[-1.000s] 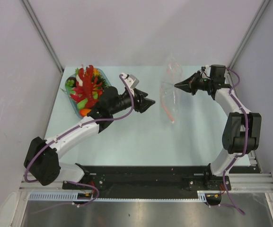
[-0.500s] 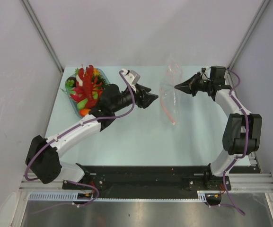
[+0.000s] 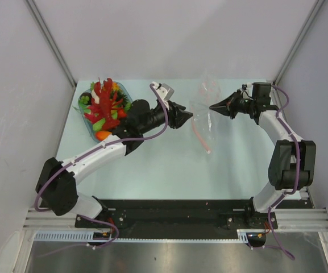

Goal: Place the food in the zip-top bag and seal the zipper
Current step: Open the zipper of the food storage bag.

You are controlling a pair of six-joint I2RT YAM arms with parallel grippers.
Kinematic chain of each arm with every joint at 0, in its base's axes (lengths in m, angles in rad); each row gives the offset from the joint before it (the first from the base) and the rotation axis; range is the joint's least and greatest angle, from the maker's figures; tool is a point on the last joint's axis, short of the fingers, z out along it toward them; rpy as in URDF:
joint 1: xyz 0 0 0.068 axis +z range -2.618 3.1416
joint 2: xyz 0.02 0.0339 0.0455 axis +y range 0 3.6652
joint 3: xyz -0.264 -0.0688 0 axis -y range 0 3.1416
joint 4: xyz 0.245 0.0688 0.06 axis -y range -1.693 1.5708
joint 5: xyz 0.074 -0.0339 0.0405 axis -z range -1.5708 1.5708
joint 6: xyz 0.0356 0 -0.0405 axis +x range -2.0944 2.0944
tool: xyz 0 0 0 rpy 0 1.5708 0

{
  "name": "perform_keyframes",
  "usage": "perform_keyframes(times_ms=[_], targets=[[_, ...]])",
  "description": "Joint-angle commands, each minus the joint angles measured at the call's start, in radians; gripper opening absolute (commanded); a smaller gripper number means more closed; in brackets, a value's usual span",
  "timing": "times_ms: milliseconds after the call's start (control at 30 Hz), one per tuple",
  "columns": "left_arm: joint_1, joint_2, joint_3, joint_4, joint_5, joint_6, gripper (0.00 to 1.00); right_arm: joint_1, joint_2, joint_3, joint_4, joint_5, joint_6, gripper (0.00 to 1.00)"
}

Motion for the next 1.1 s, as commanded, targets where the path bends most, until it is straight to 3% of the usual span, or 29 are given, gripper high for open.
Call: perform_keyframes(times_ms=[0, 267, 500, 533, 567, 600, 633, 733, 767, 800, 867, 1067], targets=[[-0.006, 0.013, 0.058, -0.001, -0.07, -0.003, 0.47, 0.003, -0.057, -0.015, 0.015, -0.007, -0.012, 0.0], [-0.006, 0.035, 0.045, -0.033, -0.084, -0.016, 0.33, 0.003, -0.046, -0.017, 0.07, -0.047, 0.027, 0.0], [-0.007, 0.125, 0.102, -0.073, -0.063, -0.075, 0.41, 0.048, -0.032, -0.021, 0.192, -0.13, 0.097, 0.0], [-0.007, 0.132, 0.108, -0.079, -0.055, -0.104, 0.37, 0.049, -0.029, -0.018, 0.193, -0.129, 0.097, 0.0], [-0.007, 0.139, 0.12, -0.086, -0.052, -0.119, 0.17, 0.049, -0.029, -0.014, 0.192, -0.124, 0.067, 0.0], [-0.007, 0.142, 0.128, -0.093, -0.044, -0.131, 0.05, 0.042, -0.026, 0.006, 0.166, -0.104, 0.038, 0.0], [-0.007, 0.147, 0.137, -0.102, -0.043, -0.162, 0.0, 0.032, -0.02, 0.017, 0.093, -0.095, -0.011, 0.0], [-0.004, 0.158, 0.179, -0.146, -0.037, -0.24, 0.0, -0.027, -0.007, 0.121, -0.169, -0.008, -0.29, 0.4], [-0.004, 0.162, 0.205, -0.177, -0.035, -0.26, 0.0, -0.04, -0.007, 0.146, -0.222, 0.014, -0.438, 0.57], [-0.004, 0.167, 0.216, -0.188, -0.033, -0.298, 0.0, -0.046, -0.009, 0.173, -0.274, 0.058, -0.508, 0.64], [-0.004, 0.182, 0.246, -0.226, -0.029, -0.338, 0.0, -0.035, -0.039, 0.247, -0.396, 0.117, -0.713, 0.73], [-0.004, 0.228, 0.323, -0.35, -0.102, -0.464, 0.0, 0.138, -0.228, 0.186, -0.408, 0.315, -0.982, 0.73]])
